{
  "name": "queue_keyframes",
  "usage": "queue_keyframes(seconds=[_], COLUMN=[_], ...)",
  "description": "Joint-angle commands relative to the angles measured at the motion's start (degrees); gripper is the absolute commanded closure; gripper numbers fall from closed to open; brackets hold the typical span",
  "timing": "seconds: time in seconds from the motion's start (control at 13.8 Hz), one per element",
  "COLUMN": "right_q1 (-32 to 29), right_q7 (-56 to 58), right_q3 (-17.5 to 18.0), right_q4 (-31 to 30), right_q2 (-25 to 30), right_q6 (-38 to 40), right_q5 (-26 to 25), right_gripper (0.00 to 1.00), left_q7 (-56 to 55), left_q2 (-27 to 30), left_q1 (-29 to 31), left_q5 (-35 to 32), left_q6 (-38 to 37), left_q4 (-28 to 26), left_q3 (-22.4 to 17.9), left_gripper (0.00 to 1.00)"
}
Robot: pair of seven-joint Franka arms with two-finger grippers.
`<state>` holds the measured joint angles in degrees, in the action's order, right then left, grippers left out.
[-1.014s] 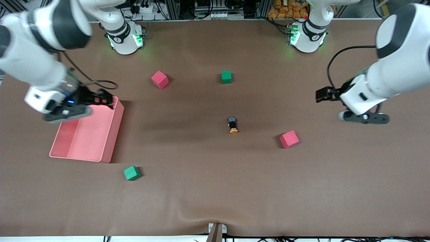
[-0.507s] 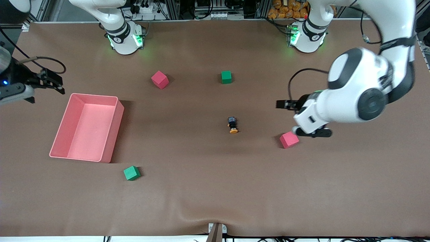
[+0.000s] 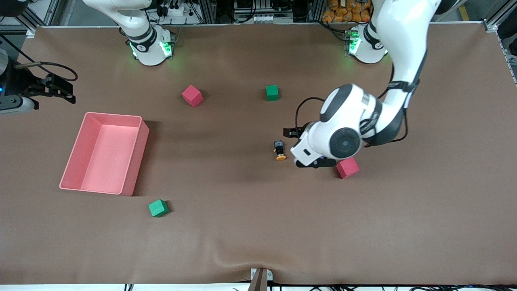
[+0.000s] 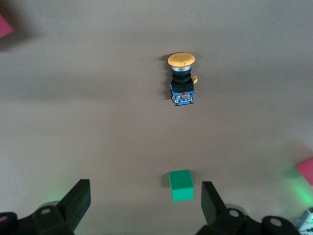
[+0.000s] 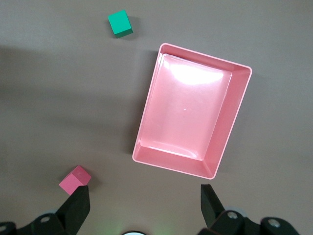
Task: Place and upright button with both arms
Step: 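Close the left gripper on the button's blue base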
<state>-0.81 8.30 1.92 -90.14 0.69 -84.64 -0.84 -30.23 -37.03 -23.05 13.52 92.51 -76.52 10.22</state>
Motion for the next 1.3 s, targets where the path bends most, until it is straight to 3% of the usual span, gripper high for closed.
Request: queue_keyframes(seconds=[0.0,0.22,0.51,0.87,1.23], right_q1=[-0.60,-0.86,-0.60,-0.33,-0.33], right_q7=[-1.27,-1.44,-4.79,2.76,2.95], right_q3=[0.46,-0.42,-2.18,-1.83,-1.83], right_q4=[-1.18,-1.00,-0.48,1.81,2.78], right_q2=[1.15,1.41,2.03,1.94,1.68], right_q6=[0.09,1.31,3.25,2.03,2.64], right_q5=[-0.30,0.14,3.48,-0.99,-1.09], right_gripper=[0.00,0.00,0.00,0.00,0.00], left_q7=[-0.98,0.25,0.60,-3.43,-6.07], left_q2=[-3.65,-5.50,-8.31,-11.22,-13.24], left_q1=[-4.80,-8.24,-8.42,-10.79,-11.41], left_q5=[0.19,0.19,0.36,0.63,0.89], left_q6=[1.78,4.42,8.64,11.28,11.90], left_q4=[2.34,2.78,3.04,2.96,2.96], left_q3=[-3.97,-7.40,-6.79,-6.70,-6.70], left_gripper=[0.00,0.00,0.00,0.00,0.00])
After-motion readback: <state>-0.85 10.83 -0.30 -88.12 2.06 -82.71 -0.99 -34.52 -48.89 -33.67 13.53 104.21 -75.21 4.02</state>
